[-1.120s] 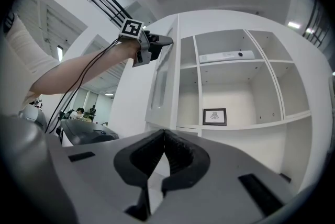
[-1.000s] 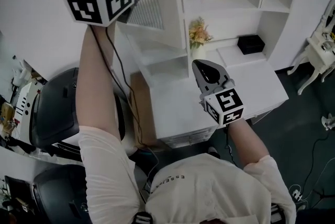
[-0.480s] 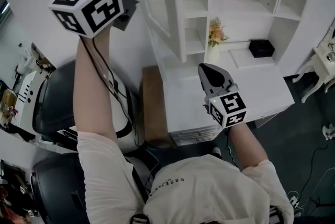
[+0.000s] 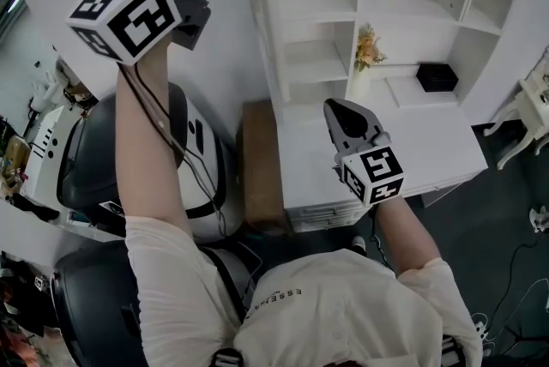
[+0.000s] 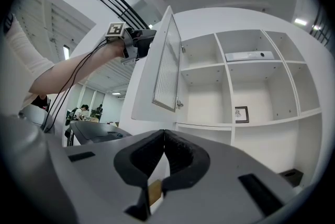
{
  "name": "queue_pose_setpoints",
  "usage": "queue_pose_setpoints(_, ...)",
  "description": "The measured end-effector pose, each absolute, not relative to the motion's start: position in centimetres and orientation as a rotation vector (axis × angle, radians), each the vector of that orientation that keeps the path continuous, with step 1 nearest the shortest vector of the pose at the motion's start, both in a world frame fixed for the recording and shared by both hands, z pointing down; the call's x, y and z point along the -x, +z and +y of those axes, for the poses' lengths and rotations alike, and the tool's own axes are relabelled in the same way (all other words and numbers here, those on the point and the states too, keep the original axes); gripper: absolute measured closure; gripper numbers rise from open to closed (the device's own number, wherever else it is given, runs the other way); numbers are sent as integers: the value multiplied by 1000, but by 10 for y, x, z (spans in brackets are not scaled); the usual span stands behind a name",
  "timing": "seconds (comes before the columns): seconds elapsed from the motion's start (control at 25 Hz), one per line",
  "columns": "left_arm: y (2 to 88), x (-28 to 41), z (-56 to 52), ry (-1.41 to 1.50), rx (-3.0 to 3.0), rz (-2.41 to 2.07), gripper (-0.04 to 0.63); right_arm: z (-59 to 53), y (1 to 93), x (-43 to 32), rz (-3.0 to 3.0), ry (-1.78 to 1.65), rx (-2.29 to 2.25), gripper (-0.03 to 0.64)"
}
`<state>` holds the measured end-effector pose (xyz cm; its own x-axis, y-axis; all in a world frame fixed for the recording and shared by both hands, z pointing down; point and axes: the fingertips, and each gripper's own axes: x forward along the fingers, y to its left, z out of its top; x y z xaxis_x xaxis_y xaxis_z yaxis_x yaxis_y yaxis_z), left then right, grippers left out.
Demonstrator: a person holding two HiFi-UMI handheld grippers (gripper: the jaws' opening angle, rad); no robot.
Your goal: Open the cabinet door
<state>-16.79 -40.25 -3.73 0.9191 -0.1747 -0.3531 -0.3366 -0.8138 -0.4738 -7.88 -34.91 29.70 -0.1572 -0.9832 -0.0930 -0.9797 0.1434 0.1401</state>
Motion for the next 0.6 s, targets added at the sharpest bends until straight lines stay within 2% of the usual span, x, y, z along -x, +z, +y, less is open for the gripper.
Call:
queue_pose_setpoints(0.44,-32,177,-431,438,2562,434,520,-370,310,72,-2390,-204,-1984,602)
queue_pose_setpoints(0.6,-33,188,-429,424,2565,448,525,-371,315,94,-2405,-194,-1952,601)
